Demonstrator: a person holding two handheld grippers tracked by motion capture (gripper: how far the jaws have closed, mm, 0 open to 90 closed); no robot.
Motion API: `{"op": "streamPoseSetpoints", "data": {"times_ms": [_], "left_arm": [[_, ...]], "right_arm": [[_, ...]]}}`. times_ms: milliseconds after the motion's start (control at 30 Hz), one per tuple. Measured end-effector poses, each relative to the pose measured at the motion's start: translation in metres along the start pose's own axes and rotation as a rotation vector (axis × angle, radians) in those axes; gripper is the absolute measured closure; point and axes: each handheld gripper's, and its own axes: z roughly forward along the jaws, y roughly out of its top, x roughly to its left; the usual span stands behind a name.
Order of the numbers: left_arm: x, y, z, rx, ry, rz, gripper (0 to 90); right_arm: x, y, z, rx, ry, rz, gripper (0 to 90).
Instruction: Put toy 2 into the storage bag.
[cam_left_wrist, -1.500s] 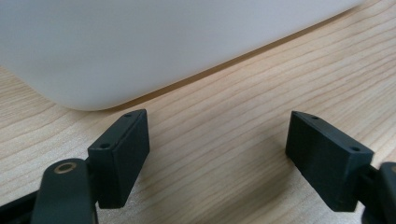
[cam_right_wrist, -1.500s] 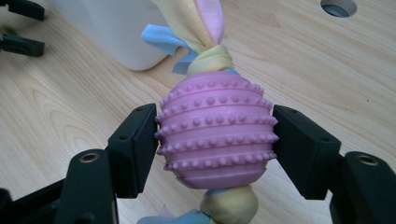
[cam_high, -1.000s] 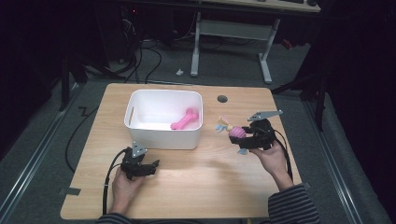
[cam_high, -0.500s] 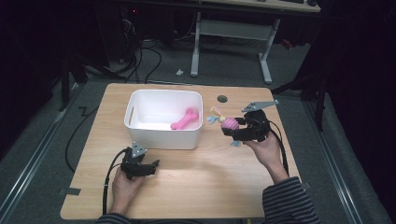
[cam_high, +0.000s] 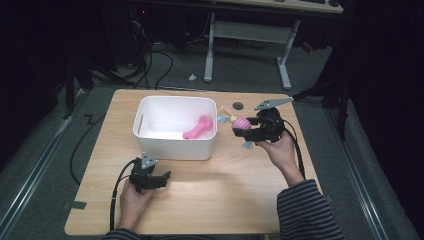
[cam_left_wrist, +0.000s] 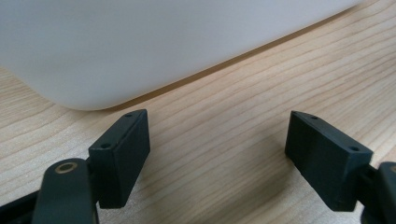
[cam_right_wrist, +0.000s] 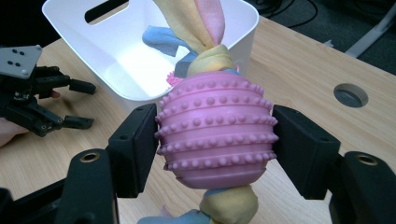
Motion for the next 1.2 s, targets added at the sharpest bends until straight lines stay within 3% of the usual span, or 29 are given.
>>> {"op": "streamPoseSetpoints", "data": {"times_ms": [733, 1200], "left_arm": [[0.000, 0.000, 0.000, 0.000, 0.000, 0.001, 22.2], [0.000, 0.000, 0.000, 0.001, 0.000, 0.001, 22.2]], "right_arm": [[0.008, 0.035, 0.012, -0.018, 0.027, -0.015, 34.1], [0.019, 0.058, 0.038, 0.003, 0.063, -0.049, 34.0]]}}
